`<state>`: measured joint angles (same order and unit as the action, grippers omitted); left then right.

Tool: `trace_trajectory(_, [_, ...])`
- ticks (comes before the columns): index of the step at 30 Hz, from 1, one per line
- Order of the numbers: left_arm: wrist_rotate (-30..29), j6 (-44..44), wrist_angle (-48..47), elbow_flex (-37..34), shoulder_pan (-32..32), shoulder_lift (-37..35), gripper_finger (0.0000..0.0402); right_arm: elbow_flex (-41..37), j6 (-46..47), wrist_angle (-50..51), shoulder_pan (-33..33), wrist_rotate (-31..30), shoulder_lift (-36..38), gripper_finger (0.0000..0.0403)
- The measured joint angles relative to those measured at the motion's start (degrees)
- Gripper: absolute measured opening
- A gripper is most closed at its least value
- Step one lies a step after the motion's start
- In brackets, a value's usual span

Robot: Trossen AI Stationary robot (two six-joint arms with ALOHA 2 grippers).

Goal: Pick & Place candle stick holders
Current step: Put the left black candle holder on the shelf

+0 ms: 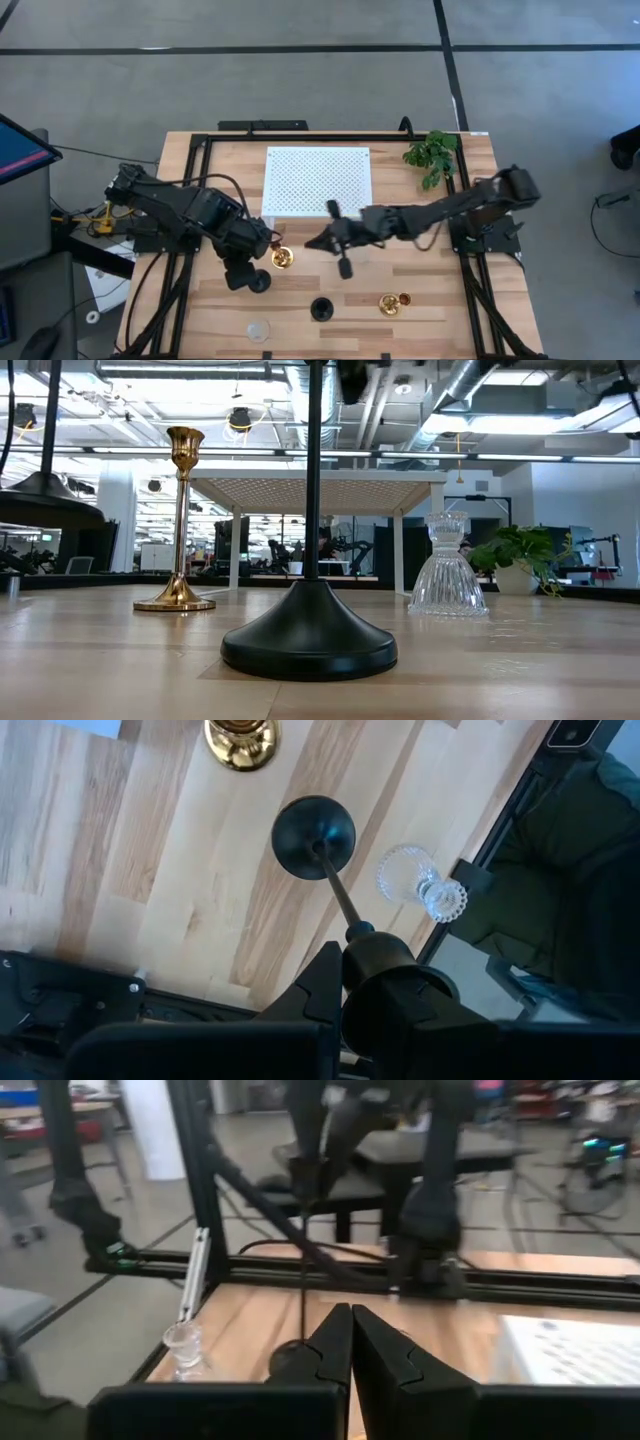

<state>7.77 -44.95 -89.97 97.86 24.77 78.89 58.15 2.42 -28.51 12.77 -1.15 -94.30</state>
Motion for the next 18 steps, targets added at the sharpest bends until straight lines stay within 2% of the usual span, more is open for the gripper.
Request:
trace_trajectory(6, [-0.05, 0.15, 0.22, 0.0, 0.0, 0.0, 0.0022, 7.89, 0.05, -0.01, -2.09, 10.06, -9.54, 0.0])
trace_trajectory(9, [-2.94, 0.17, 1.28, 0.0, 0.02, 0.0, 0.0022, 10.82, 0.07, 0.21, -2.7, 11.63, -12.81, 0.0])
trace_trajectory(12, [-6.09, 0.98, 3.52, 0.0, -0.02, 0.0, 0.0022, 11.82, 0.13, 1.76, -3.59, 11.66, -13.06, 0.0])
trace_trajectory(18, [-6.22, 1.2, 8.66, 1.86, 0.04, -0.02, 0.0022, 11.94, 0.16, 8.53, -4.13, 11.64, -9.35, 0.0])
